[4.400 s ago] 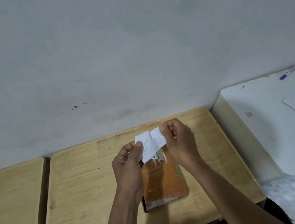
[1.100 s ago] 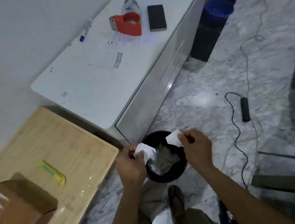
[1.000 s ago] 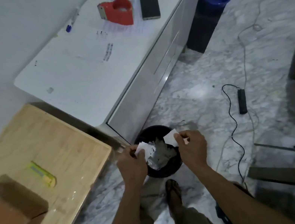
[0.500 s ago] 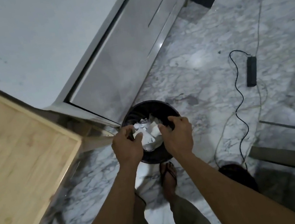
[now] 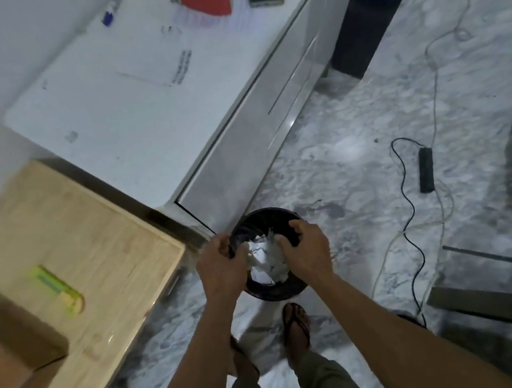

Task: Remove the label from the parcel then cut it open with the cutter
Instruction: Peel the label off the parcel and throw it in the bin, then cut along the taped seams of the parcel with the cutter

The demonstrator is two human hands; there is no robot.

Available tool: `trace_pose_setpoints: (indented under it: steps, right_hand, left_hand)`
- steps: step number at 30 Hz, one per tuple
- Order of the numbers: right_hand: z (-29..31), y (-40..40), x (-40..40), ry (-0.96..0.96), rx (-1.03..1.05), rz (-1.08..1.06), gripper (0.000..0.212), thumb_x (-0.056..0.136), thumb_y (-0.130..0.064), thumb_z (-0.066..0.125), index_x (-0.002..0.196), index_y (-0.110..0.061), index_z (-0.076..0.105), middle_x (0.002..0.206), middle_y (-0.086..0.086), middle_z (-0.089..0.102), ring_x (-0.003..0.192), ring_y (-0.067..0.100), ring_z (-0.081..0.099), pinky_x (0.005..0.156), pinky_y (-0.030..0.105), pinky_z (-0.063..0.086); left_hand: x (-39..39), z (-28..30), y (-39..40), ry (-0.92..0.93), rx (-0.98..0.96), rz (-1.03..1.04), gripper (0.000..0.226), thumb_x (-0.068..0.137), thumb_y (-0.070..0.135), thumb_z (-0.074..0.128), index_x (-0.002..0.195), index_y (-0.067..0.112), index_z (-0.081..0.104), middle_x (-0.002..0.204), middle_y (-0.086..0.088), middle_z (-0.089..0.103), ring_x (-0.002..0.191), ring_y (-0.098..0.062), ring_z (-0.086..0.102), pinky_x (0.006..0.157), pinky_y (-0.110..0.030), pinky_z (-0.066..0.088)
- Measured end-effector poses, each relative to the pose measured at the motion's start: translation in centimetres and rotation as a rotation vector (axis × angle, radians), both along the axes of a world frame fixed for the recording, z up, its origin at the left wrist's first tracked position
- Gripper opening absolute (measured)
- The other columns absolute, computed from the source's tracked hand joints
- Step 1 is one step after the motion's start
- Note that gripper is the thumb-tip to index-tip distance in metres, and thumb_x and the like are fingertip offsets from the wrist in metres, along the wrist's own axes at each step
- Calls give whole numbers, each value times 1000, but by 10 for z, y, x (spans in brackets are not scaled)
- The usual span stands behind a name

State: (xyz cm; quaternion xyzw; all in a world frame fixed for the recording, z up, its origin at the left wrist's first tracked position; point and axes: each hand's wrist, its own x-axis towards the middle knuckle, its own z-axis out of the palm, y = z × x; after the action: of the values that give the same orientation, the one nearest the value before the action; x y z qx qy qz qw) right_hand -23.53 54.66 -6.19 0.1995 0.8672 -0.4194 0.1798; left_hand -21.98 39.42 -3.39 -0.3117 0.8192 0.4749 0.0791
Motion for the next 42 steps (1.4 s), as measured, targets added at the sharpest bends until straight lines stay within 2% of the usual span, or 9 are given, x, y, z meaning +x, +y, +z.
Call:
trace_pose_setpoints:
  steps: [2,7,12,15,23,28,33,38,42]
  right_hand:
    - [25,-1,1,27,-49,4,50,92,-36,63,135,-11,55,134,10,58,123,25,55,98,32,44]
    - [74,-10,1,50,-118,64,37,92,-31,64,126,-17,60,119,-2,62,109,18,60,91,26,46]
    - [107,-35,9,99,-210,142,29,91,-20,63,120,-21,63,113,-4,66,89,6,58,81,19,42]
    - [119,-57,18,126,-240,223,28,92,-19,63,120,-20,63,107,-7,64,83,-2,57,70,8,40]
    - [144,-140,64,119,-318,447,25,91,-23,65,116,-20,65,108,-2,68,93,12,62,80,22,44]
    - [142,-197,97,119,-324,585,26,90,-21,67,116,-19,64,105,0,66,80,0,60,54,2,41]
    - [140,-243,127,77,-281,686,29,90,-27,66,118,-24,63,107,-6,66,86,5,61,76,20,46]
    - [138,-289,133,107,-286,718,27,91,-24,66,117,-25,63,109,-6,65,79,-6,59,58,5,39]
    - [135,-329,118,156,-272,749,31,92,-24,64,123,-23,62,115,-5,63,89,8,64,72,17,44]
  left_hand:
    - [4,29,-2,41,-13,25,21,84,21,78,103,17,68,88,0,67,80,-13,64,79,-35,52]
    - [25,82,-15,85,8,108,39,87,25,76,123,13,68,111,-4,72,103,-20,67,97,-38,55]
    - [60,113,-41,166,-2,203,20,85,22,77,104,19,72,97,3,72,94,-17,67,85,-30,55]
    - [88,120,-65,197,-28,243,27,87,25,76,112,17,71,102,2,72,96,-15,65,81,-25,52]
    - [183,131,-137,205,-34,437,33,88,24,76,119,16,69,110,2,71,101,-14,65,86,-28,51]
    - [250,124,-177,188,-108,570,34,87,27,77,117,14,71,104,4,70,98,-14,65,83,-28,49]
    - [302,112,-204,160,-146,674,32,88,23,76,118,12,71,109,-5,74,102,-18,66,83,-28,48]
    - [310,106,-233,154,-198,757,34,88,25,75,119,11,71,114,-7,74,105,-21,66,87,-30,47]
    - [290,100,-262,140,-224,801,33,89,30,74,117,14,71,115,-7,72,110,-25,65,90,-35,47]
